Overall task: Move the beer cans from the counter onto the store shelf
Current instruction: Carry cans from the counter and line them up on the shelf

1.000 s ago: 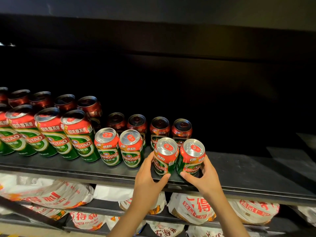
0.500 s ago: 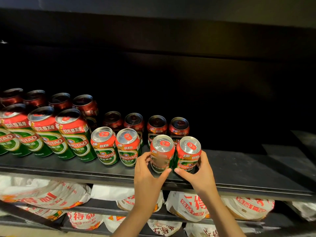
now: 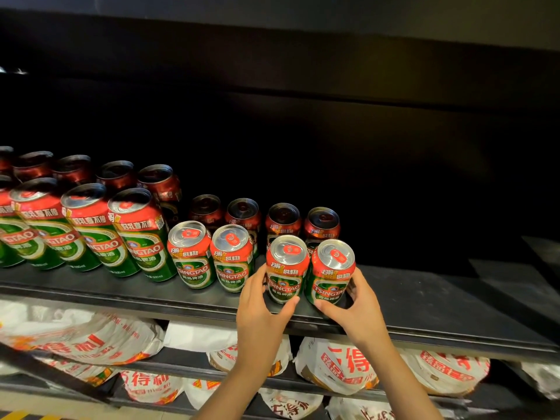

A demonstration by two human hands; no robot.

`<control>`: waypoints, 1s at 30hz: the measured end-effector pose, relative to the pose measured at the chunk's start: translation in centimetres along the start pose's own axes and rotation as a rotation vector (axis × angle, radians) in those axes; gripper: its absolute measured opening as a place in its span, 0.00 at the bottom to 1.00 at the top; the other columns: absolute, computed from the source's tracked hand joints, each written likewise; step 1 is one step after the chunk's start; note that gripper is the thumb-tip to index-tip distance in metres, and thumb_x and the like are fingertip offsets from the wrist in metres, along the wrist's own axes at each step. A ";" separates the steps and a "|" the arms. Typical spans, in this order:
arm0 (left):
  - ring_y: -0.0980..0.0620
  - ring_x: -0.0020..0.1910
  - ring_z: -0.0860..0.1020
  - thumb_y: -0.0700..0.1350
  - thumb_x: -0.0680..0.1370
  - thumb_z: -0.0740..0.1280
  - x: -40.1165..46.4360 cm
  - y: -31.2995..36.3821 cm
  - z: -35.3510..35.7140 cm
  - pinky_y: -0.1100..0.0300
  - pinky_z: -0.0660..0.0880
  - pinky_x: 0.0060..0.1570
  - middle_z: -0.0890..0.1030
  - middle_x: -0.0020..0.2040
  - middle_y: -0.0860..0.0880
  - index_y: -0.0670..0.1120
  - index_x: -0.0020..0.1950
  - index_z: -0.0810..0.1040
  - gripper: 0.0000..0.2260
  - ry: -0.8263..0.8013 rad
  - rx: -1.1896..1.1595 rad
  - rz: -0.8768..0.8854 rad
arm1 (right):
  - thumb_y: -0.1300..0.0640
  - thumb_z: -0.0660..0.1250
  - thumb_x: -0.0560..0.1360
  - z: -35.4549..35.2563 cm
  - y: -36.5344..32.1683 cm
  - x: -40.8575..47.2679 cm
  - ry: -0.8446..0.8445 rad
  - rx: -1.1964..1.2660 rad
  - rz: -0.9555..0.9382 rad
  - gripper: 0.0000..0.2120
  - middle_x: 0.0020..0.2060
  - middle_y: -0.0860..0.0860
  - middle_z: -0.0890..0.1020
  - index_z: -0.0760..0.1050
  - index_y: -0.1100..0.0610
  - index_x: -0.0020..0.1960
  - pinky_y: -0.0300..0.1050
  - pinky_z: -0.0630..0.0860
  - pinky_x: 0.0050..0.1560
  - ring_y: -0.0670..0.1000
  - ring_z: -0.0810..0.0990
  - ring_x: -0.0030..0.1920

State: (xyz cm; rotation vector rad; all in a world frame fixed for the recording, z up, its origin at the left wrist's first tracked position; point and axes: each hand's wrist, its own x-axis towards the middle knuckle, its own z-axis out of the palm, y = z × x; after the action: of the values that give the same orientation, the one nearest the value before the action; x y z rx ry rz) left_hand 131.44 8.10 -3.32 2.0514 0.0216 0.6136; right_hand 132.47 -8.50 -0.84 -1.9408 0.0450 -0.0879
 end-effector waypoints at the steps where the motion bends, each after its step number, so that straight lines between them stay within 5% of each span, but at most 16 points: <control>1: 0.62 0.58 0.71 0.47 0.67 0.77 0.0 0.0 0.0 0.71 0.69 0.60 0.73 0.60 0.55 0.51 0.67 0.67 0.32 0.015 0.001 0.006 | 0.58 0.78 0.65 0.1 -0.1 0.0 0.000 -0.001 -0.007 0.34 0.55 0.32 0.73 0.64 0.41 0.64 0.21 0.69 0.45 0.30 0.72 0.54; 6: 0.49 0.62 0.73 0.48 0.68 0.75 -0.2 -0.3 0.5 0.50 0.75 0.59 0.74 0.62 0.46 0.42 0.69 0.69 0.33 0.046 0.044 -0.014 | 0.60 0.77 0.65 0.8 -0.6 0.0 0.015 0.061 -0.004 0.35 0.54 0.29 0.70 0.62 0.38 0.60 0.20 0.69 0.45 0.29 0.71 0.52; 16: 0.52 0.60 0.72 0.46 0.69 0.75 -0.8 0.8 0.7 0.57 0.73 0.59 0.70 0.61 0.50 0.46 0.70 0.68 0.31 0.135 -0.004 -0.116 | 0.61 0.78 0.64 1.4 -0.6 0.2 0.039 0.103 -0.010 0.35 0.54 0.30 0.71 0.63 0.33 0.56 0.20 0.69 0.46 0.29 0.71 0.53; 30: 0.53 0.59 0.74 0.44 0.68 0.75 -0.5 1.0 0.9 0.54 0.76 0.57 0.72 0.58 0.49 0.43 0.66 0.71 0.28 0.186 -0.028 -0.093 | 0.60 0.79 0.64 1.8 -0.2 0.2 0.057 0.104 0.017 0.35 0.53 0.32 0.72 0.64 0.41 0.61 0.21 0.71 0.43 0.32 0.73 0.52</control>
State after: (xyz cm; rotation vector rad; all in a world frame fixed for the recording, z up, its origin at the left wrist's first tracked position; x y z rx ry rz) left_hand 131.18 6.74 -3.10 1.9488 0.2149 0.7395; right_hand 132.85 -6.77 -1.29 -1.8340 0.0930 -0.1325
